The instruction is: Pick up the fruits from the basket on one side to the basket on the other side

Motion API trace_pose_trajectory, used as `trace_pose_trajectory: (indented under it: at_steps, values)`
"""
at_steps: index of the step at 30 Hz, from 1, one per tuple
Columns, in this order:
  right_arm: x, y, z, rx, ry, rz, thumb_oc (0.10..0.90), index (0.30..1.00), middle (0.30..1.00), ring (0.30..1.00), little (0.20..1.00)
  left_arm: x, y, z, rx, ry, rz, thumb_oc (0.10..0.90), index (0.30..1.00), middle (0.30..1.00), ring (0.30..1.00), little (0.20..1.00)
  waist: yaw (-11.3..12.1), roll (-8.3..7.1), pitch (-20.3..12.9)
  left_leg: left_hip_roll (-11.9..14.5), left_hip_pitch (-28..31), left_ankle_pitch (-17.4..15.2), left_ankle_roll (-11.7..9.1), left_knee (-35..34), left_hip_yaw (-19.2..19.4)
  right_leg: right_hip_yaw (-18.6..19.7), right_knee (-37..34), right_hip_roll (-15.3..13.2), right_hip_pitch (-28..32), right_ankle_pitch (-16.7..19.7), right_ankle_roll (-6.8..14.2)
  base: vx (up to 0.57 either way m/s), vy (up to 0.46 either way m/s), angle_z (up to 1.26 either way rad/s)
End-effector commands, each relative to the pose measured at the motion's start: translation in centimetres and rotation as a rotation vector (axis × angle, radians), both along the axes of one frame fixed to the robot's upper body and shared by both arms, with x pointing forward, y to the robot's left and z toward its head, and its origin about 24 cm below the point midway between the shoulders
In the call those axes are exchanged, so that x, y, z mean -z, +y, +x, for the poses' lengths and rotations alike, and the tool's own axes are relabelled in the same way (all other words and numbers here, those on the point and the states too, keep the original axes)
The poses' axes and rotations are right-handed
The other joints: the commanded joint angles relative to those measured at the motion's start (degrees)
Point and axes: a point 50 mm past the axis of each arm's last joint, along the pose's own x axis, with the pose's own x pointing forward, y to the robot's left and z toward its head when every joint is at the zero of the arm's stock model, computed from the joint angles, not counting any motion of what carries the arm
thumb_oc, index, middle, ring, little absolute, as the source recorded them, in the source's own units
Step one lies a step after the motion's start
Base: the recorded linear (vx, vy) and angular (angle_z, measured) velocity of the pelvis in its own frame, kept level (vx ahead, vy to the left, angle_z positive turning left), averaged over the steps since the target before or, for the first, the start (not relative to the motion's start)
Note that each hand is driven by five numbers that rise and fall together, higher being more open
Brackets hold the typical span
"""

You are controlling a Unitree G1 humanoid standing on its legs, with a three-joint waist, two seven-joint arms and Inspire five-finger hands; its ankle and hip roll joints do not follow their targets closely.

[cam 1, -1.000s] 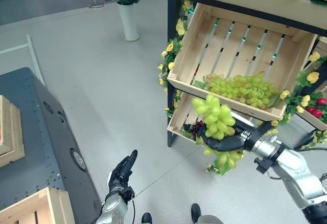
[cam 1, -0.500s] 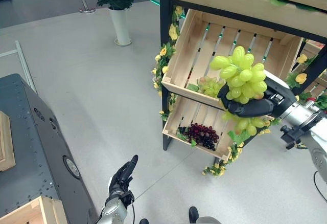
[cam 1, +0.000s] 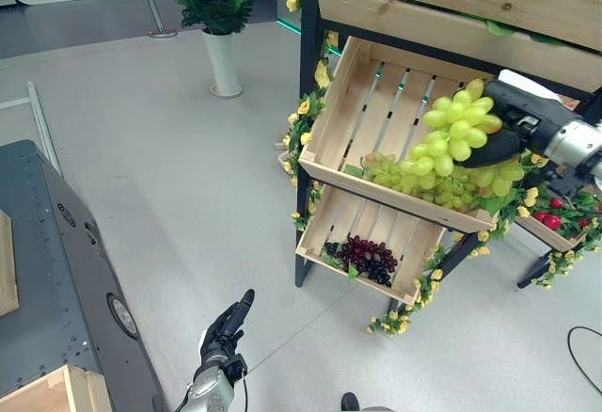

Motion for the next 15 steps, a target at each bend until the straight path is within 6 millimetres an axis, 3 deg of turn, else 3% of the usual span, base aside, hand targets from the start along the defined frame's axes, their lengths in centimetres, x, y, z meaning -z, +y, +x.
trace_pose_trajectory:
  at_steps: [1, 5, 9, 15]
  values:
    - [-9.0, -1.6, -0.7, 0.162, -0.377, -0.028, 0.400, 0.300, 0.300, 0.300, 0.300, -2.2, 0.4, 3.6, 0.063, -0.150, 0.080, 0.800, 0.900, 0.900, 0.900, 0.900, 3.01, -1.59, -3.54, -2.00, 0.48, -4.63, 0.38, 0.52, -1.94, -4.28, 0.11, 1.87, 3.40, -0.56, -1.99, 0.00, 0.008, 0.07]
    - [-9.9, -2.2, 0.1, 0.241, -0.366, -0.039, 0.400, 0.300, 0.300, 0.300, 0.300, -2.3, 0.4, 3.7, 0.065, -0.147, 0.081, 0.800, 0.900, 0.900, 0.900, 0.900, 3.88, -1.64, -3.61, -2.19, 0.30, -4.56, 0.39, 0.52, -2.40, -4.74, 0.11, 1.76, 3.48, -0.62, -1.95, 0.00, 0.005, 0.05]
    - [-9.5, -2.6, 1.0, 0.297, -0.341, -0.001, 0.400, 0.300, 0.300, 0.300, 0.300, -2.2, 0.4, 3.8, 0.073, -0.142, 0.079, 0.800, 0.900, 0.900, 0.900, 0.900, 4.64, -1.47, -3.58, -2.33, 0.32, -4.55, 0.42, 0.52, -2.87, -5.21, 0.11, 1.62, 3.69, -0.66, -2.06, 0.00, 0.010, 0.03]
    - [-9.5, -4.6, 2.1, 0.511, -0.378, -0.146, 0.400, 0.300, 0.300, 0.300, 0.300, -2.3, 0.1, 4.0, 0.102, -0.137, 0.073, 0.800, 0.900, 0.900, 0.900, 0.900, 6.37, -1.25, -3.29, -2.41, 0.29, -4.52, 0.46, 0.52, -3.65, -6.20, 0.11, 1.33, 4.00, -0.81, -2.08, 0.00, 0.011, 0.07]
